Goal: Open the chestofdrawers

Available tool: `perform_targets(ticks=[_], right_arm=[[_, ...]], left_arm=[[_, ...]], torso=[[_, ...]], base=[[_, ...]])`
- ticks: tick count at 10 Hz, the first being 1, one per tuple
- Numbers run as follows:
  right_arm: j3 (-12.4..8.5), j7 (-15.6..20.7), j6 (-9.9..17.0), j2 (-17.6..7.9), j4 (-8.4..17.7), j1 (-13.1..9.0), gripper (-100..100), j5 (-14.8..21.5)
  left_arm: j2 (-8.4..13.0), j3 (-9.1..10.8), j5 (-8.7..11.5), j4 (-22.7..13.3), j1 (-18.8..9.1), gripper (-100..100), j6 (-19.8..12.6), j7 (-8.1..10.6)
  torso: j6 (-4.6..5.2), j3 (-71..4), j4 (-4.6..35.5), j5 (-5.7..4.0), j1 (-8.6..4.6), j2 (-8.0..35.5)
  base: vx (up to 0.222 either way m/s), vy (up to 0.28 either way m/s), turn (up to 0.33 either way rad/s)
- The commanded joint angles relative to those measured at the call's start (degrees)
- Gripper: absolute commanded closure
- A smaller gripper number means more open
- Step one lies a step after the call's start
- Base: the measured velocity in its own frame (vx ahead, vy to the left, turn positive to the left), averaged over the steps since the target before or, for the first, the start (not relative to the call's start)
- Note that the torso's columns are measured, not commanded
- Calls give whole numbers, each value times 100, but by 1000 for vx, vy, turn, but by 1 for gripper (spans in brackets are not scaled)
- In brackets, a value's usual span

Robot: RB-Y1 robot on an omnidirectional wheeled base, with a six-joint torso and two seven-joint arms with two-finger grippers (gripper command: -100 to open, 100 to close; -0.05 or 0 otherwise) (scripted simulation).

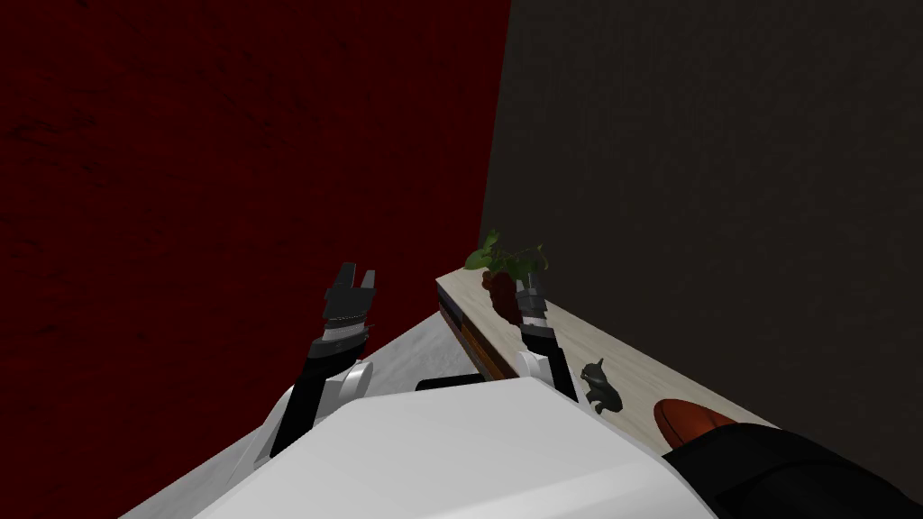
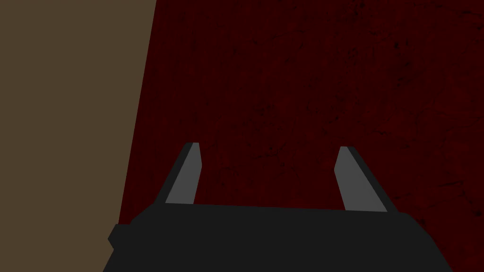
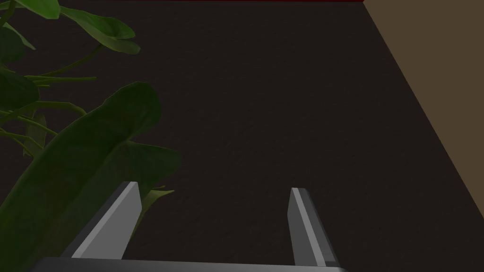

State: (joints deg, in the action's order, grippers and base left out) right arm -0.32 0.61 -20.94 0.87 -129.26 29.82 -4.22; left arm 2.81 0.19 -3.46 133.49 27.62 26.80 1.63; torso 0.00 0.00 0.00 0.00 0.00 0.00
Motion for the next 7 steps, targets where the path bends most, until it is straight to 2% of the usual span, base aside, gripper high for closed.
perform_targets(ticks=[1,7], right_arm=[[0,0,0,0,0,0,0,0],[0,0,-1,0,-2,0,0,0]], left_arm=[[0,0,0,0,0,0,0,0],[0,0,0,1,0,0,0,0]], torso=[[0,-467,235,0,0,232],[0,-5381,2691,0,0,2693]], base=[[0,0,0],[0,0,0]])
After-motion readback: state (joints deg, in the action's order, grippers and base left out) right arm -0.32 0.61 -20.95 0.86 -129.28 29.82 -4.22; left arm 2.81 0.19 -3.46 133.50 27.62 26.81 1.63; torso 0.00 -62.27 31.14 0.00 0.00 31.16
